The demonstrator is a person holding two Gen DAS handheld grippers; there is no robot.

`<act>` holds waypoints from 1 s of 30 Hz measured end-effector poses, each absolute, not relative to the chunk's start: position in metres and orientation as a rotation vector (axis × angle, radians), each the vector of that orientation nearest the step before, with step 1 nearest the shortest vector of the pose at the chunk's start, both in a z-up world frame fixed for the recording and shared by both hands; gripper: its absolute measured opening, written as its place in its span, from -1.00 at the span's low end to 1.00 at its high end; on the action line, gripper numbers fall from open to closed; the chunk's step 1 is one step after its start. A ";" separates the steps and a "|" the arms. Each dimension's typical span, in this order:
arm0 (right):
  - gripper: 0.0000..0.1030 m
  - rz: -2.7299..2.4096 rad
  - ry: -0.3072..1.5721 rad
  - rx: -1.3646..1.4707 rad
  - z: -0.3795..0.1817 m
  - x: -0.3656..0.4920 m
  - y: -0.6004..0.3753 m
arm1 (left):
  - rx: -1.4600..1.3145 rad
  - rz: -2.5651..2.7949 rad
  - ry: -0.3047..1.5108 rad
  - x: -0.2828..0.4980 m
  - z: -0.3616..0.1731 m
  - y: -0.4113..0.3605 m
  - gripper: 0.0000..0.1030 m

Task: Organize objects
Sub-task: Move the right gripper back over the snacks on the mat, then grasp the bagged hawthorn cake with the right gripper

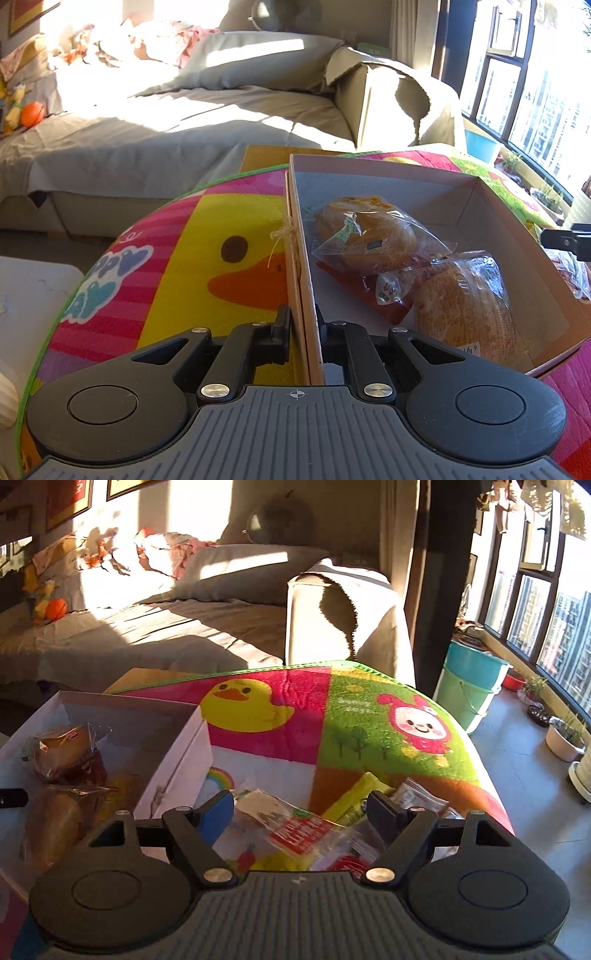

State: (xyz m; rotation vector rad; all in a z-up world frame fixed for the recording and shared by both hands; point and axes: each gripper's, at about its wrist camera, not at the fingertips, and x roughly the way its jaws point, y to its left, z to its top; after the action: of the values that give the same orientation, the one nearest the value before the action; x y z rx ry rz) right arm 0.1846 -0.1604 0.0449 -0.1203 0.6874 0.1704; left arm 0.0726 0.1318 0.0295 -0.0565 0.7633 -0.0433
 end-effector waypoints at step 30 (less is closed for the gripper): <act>-0.23 0.272 0.907 0.143 0.014 0.204 -0.159 | -0.078 -0.052 0.762 0.067 0.033 0.138 -0.76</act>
State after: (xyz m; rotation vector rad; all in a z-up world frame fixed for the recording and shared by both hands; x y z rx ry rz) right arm 0.2041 -0.1594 0.0140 0.1433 0.9074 0.2723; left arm 0.0669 0.1377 0.0330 -0.0782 0.7617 -0.0524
